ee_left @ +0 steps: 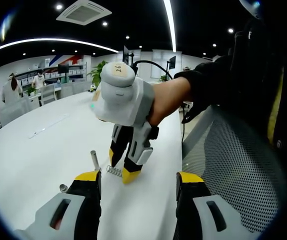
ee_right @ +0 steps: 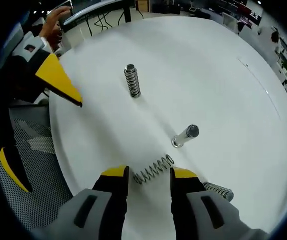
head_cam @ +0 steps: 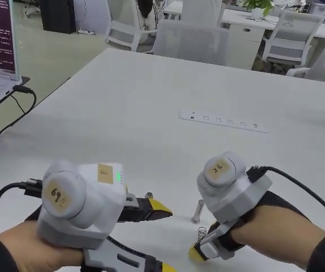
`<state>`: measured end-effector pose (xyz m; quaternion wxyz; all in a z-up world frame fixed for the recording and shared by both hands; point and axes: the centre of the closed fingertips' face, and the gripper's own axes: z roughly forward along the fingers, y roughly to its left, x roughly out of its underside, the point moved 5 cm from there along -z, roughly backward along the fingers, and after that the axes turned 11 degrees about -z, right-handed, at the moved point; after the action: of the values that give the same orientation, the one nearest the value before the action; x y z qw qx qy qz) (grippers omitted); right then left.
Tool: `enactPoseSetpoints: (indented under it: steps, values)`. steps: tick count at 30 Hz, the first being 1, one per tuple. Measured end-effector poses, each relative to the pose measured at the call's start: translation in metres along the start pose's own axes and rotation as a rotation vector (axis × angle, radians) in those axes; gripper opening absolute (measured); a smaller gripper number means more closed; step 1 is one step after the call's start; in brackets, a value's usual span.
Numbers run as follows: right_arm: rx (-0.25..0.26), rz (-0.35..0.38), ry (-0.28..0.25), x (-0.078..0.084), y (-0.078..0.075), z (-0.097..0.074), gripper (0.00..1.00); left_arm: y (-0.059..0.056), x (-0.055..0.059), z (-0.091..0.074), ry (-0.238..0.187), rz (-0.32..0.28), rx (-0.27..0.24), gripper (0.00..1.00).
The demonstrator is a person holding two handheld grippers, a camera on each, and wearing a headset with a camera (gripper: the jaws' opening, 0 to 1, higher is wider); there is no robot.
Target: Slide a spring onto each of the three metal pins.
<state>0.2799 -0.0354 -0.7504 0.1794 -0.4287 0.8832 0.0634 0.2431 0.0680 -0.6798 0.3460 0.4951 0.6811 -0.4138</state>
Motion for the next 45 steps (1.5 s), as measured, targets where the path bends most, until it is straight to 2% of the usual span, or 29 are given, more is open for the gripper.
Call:
enactPoseSetpoints:
  steps: [5,13,16,17,18,25,29,33,39,45]
  values:
    - [0.012,-0.041,0.034,0.005,-0.001,0.002,0.28,0.0,0.0,0.0,0.002,0.0,0.0,0.56]
    - [0.019,-0.08,0.059,0.009,-0.003,-0.001,0.21,0.001,0.0,0.001,-0.001,-0.003,0.0,0.55]
    - [0.011,-0.125,0.085,0.013,-0.002,-0.003,0.16,0.0,0.0,0.001,0.0,-0.002,0.001,0.55]
    - [0.004,-0.167,0.099,0.014,-0.002,-0.004,0.15,0.0,0.0,0.001,0.0,-0.002,0.001,0.55]
    - [0.014,-0.165,0.089,0.014,-0.001,-0.003,0.15,0.001,0.0,0.001,0.0,-0.002,0.0,0.55]
    - [-0.013,-0.203,0.091,0.016,0.001,-0.005,0.15,0.0,0.0,0.002,0.002,-0.002,0.002,0.54]
    - [-0.041,-0.22,0.077,0.014,0.005,-0.008,0.15,0.002,0.002,0.002,0.008,-0.004,-0.004,0.54]
    - [-0.078,-0.281,0.072,0.016,0.011,-0.008,0.15,0.002,0.003,0.002,0.012,-0.004,-0.003,0.54]
    - [-0.076,-0.284,0.091,0.021,0.01,-0.007,0.15,0.001,0.002,0.002,0.01,-0.005,0.0,0.54]
    - [-0.06,-0.236,0.088,0.022,0.006,-0.009,0.19,0.0,0.002,0.003,0.014,-0.002,0.004,0.53]
